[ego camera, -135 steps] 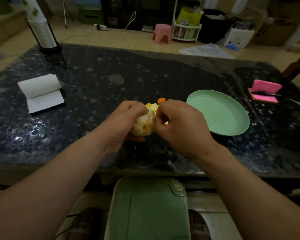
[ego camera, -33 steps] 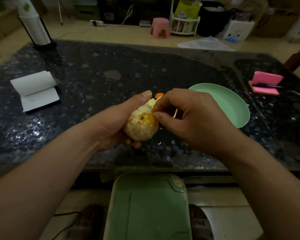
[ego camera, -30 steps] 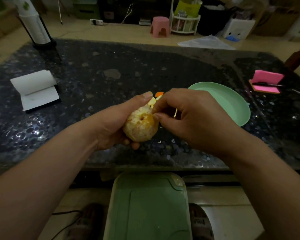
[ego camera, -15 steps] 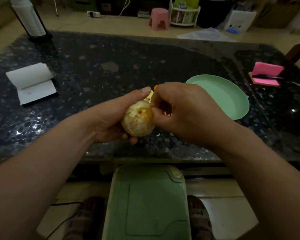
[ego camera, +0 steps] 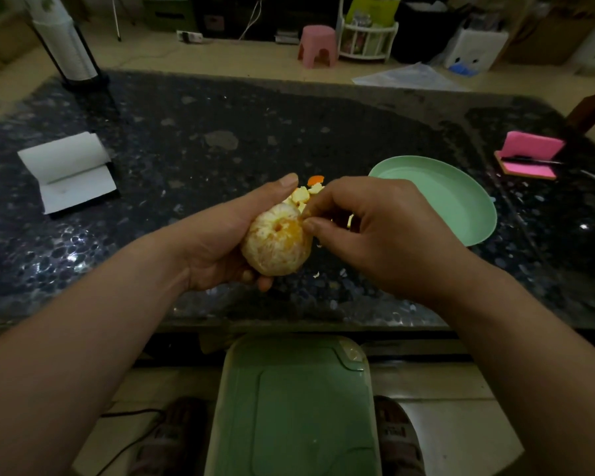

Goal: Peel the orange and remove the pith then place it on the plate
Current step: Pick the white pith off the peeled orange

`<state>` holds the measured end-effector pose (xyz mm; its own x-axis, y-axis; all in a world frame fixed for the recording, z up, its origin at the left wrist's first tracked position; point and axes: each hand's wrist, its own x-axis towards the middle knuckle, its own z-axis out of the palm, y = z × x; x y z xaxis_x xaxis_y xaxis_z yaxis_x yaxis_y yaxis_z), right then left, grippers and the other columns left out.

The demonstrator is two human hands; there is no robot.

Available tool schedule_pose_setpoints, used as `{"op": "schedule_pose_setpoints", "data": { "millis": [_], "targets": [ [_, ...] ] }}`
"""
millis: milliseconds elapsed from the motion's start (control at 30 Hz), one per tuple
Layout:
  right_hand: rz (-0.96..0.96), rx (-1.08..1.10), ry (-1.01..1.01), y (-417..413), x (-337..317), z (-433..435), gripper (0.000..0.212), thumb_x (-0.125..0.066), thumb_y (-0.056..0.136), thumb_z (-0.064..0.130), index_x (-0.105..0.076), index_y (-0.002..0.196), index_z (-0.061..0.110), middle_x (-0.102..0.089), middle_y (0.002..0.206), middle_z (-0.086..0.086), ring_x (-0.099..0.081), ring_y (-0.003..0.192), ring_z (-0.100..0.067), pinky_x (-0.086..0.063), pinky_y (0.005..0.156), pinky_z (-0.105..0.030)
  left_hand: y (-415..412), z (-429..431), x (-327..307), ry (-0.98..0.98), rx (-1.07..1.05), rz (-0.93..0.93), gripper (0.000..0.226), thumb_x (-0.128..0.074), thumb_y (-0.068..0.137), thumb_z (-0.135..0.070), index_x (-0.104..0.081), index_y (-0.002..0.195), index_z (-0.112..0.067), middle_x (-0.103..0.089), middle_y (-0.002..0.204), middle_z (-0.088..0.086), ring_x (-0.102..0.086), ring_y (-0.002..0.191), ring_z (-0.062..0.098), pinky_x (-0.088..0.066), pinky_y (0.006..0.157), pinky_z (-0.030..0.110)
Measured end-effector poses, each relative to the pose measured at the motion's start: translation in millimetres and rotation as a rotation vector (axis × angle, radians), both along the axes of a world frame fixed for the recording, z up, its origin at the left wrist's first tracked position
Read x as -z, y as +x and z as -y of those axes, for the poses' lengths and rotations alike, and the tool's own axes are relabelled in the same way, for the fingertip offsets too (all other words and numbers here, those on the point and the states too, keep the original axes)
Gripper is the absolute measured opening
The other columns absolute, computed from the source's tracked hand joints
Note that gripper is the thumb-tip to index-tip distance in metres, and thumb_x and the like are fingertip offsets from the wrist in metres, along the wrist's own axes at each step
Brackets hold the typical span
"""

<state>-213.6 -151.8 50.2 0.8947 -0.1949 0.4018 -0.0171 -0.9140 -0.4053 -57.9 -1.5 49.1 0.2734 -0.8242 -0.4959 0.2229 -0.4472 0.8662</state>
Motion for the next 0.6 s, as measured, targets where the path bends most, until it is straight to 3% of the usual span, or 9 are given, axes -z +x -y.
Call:
{"op": "schedule_pose_setpoints", "data": {
  "millis": [133,333,467,600],
  "targets": [
    [-0.032,-0.01,-0.069,2.1,0.1,-0.1,0.011,-0.069,0.098,0.032,-0.076,0.1,0.023,-0.069,0.087,0.01,-0.059,0.076,-0.008,-0.053,0.067,-0.036,1.6,0.7,4.0,0.013,0.003,0.03,0.067,-0.051,0.092,-0.076,-0.073,0.11,-0.016,-0.074,0.092,0.015,-0.064,0.051,0.019,-0.045,0.036,0.024],
    [0.004,0.008,-0.132,5.9,-1.5,-6.1,0.006,-0.069,0.094,0.025,-0.067,0.089,0.022,-0.056,0.08,0.014,-0.048,0.068,-0.006,-0.037,0.06,-0.022,1.7,1.7,5.0,-0.009,0.002,0.044,0.066,-0.054,0.09,-0.077,-0.073,0.108,-0.017,-0.073,0.088,0.015,-0.062,0.05,0.02,-0.045,0.036,0.025],
    [0.049,0.026,-0.135,7.5,0.3,-8.1,0.007,-0.069,0.091,0.023,-0.063,0.087,0.021,-0.055,0.079,0.012,-0.046,0.068,-0.007,-0.034,0.06,-0.024,2.9,1.2,6.3,-0.044,0.011,0.03,0.063,-0.056,0.089,-0.076,-0.074,0.108,-0.018,-0.073,0.088,0.014,-0.063,0.055,0.021,-0.048,0.041,0.026],
    [0.071,0.039,-0.071,6.5,0.7,-7.7,0.007,-0.069,0.093,0.023,-0.064,0.089,0.021,-0.057,0.08,0.012,-0.049,0.07,-0.008,-0.041,0.061,-0.026,2.6,0.2,4.9,-0.069,-0.001,0.027,0.059,-0.054,0.091,-0.074,-0.075,0.098,-0.02,-0.073,0.087,0.015,-0.062,0.054,0.022,-0.046,0.04,0.025]
  ]
}}
